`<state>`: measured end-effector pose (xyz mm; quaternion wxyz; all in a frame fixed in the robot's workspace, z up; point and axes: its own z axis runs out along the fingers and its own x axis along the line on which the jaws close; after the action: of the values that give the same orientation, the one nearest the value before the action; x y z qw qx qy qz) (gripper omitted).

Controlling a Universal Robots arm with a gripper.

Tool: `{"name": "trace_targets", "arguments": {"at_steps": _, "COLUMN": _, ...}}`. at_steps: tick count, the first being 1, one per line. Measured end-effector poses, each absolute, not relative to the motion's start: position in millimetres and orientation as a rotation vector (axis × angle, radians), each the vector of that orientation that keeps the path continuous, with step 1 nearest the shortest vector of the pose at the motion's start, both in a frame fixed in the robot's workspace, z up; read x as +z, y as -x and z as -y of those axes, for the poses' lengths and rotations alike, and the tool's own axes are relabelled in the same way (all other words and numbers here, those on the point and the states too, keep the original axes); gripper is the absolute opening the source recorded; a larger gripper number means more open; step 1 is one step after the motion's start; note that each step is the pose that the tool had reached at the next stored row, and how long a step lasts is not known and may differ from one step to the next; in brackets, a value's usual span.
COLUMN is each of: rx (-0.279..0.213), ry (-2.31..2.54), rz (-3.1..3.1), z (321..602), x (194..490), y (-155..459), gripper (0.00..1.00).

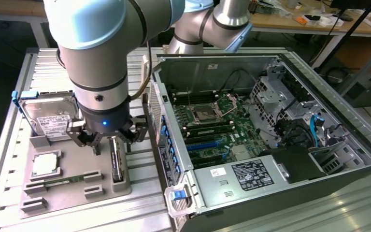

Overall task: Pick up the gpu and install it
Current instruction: 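Pick up the gpu and move the gpu toward the slot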

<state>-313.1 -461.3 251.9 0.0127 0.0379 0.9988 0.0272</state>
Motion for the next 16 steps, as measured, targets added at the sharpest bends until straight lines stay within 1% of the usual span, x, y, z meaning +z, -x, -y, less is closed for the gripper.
{"name": "trace_targets", "arguments": {"at_steps": 16, "rx": 0.085, "ry": -0.118, "rz": -3.113, "z": 460, "x": 241, "y": 315, "gripper": 0.66}}
